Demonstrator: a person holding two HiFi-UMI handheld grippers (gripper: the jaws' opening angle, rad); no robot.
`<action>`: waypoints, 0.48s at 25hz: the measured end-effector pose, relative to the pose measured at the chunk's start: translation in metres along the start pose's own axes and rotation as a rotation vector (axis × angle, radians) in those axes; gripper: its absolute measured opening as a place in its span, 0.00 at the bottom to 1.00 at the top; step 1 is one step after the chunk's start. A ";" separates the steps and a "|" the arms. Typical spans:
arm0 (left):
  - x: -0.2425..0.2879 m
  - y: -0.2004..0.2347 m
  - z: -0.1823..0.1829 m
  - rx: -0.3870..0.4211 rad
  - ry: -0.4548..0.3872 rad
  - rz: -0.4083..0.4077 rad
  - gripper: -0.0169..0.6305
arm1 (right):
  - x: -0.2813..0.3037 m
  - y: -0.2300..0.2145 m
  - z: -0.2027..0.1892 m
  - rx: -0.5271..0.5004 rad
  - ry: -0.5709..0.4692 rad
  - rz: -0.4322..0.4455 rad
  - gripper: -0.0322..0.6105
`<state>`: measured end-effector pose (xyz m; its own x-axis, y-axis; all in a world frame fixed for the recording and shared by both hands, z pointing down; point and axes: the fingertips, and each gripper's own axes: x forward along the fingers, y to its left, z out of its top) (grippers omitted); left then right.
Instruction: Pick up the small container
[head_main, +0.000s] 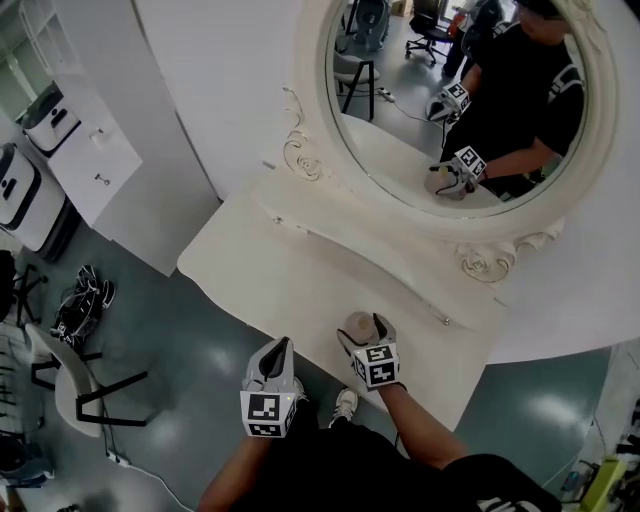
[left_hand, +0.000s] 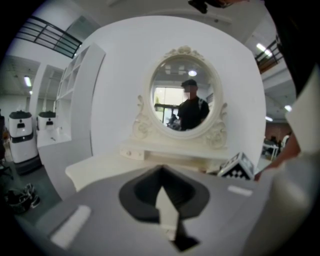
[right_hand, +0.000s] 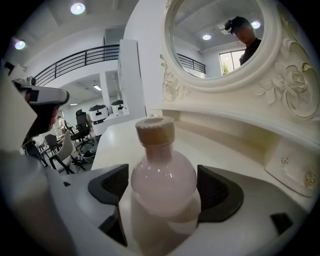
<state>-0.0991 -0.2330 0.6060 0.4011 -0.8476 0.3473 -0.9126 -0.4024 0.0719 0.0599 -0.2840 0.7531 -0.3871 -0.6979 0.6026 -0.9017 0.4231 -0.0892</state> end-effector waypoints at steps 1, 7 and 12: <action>0.000 0.002 0.000 -0.001 -0.001 0.003 0.04 | 0.004 -0.002 -0.001 0.003 0.015 -0.012 0.64; 0.002 0.011 0.000 -0.006 -0.004 0.014 0.04 | 0.012 -0.003 -0.007 -0.016 0.074 -0.048 0.65; 0.007 0.013 0.003 -0.010 -0.005 0.004 0.04 | 0.017 -0.002 -0.010 -0.039 0.134 -0.051 0.64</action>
<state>-0.1074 -0.2453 0.6071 0.3976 -0.8511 0.3428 -0.9151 -0.3952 0.0799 0.0566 -0.2908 0.7713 -0.3092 -0.6370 0.7061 -0.9104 0.4129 -0.0261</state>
